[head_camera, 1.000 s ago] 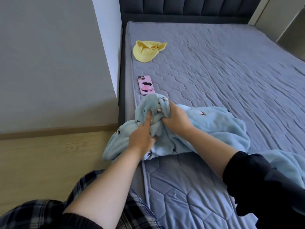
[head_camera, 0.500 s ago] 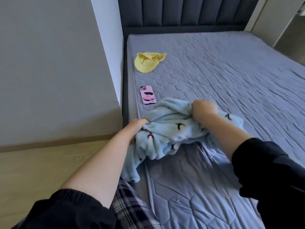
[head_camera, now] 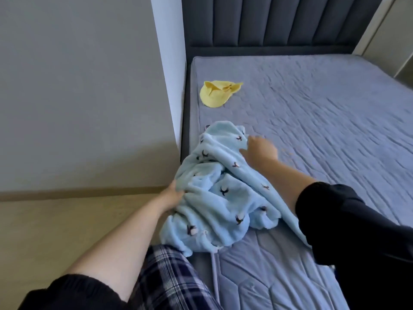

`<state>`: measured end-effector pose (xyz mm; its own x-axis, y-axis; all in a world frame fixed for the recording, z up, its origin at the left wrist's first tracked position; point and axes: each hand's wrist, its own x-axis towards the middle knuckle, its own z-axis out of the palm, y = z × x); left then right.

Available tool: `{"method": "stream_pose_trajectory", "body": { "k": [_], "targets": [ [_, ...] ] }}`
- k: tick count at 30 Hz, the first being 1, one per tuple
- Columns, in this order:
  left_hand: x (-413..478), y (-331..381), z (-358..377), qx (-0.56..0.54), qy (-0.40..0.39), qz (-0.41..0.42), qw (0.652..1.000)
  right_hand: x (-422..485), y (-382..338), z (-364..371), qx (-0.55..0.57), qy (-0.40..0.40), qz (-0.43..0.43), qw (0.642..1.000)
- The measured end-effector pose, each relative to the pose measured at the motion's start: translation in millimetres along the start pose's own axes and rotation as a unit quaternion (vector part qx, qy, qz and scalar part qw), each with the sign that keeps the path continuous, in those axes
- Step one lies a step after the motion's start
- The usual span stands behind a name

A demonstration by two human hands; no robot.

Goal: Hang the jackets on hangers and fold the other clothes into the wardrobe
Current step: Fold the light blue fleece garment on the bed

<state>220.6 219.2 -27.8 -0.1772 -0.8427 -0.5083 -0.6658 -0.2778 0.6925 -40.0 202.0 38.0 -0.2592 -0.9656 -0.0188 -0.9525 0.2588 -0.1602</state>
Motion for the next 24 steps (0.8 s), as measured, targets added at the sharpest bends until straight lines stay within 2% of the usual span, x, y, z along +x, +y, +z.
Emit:
{"method": "stream_pose_trajectory", "body": {
  "k": [1, 3, 5, 8, 10, 12, 13, 14, 15, 17, 19, 21, 23, 24],
  "targets": [
    [1.3, 4.3, 6.0, 0.008, 0.004, 0.041, 0.999, -6.7, 10.8, 14.8, 0.01, -0.074, 0.043, 0.996],
    [4.6, 13.5, 17.9, 0.035, 0.006, 0.06, 0.998, -24.1, 32.6, 45.1, -0.024, -0.2, 0.088, 0.976],
    [7.1, 18.6, 30.8, 0.053, -0.006, 0.076, 0.996, -37.2, 54.9, 68.4, -0.065, -0.225, 0.123, 0.964],
    [7.6, 27.2, 44.8, 0.087, -0.051, 0.059, 0.993, -32.8, 79.3, 74.0, -0.057, -0.202, 0.183, 0.96],
    [9.8, 29.7, 51.4, 0.126, -0.064, 0.049, 0.989, -14.2, 83.9, 55.3, 0.043, -0.144, 0.231, 0.961],
    [9.6, 33.8, 57.5, 0.111, -0.082, 0.055, 0.989, 9.5, 74.9, 23.3, 0.239, 0.011, 0.254, 0.937],
    [9.9, 34.7, 59.7, 0.089, -0.093, 0.063, 0.99, 21.1, 63.1, 4.7, 0.321, 0.09, 0.224, 0.916],
    [8.6, 36.2, 59.2, 0.076, -0.097, 0.068, 0.99, 30.7, 45.9, -15.3, 0.372, 0.129, 0.154, 0.906],
    [6.9, 37.6, 57.7, 0.072, -0.101, 0.054, 0.991, 35.0, 25.5, -34.3, 0.406, 0.132, 0.067, 0.902],
    [8.1, 36.3, 53.7, 0.076, -0.094, 0.024, 0.992, 37.9, -11.9, -56.6, 0.442, 0.093, -0.075, 0.889],
    [11.5, 32.9, 51.2, 0.064, -0.082, 0.006, 0.995, 37.0, -29.3, -54.1, 0.431, 0.06, -0.111, 0.893],
    [10.8, 28.2, 51.4, 0.026, -0.067, 0.003, 0.997, 29.9, -22.8, -26.3, 0.37, 0.032, -0.04, 0.928],
    [11.8, 23.4, 52.0, -0.026, -0.055, 0.009, 0.998, 18.9, 2.6, 20.7, 0.291, -0.067, 0.077, 0.951],
    [11.8, 20.8, 52.4, -0.052, -0.052, 0.001, 0.997, 10.4, 16.1, 46.2, 0.265, -0.136, 0.143, 0.944]
  ]
}}
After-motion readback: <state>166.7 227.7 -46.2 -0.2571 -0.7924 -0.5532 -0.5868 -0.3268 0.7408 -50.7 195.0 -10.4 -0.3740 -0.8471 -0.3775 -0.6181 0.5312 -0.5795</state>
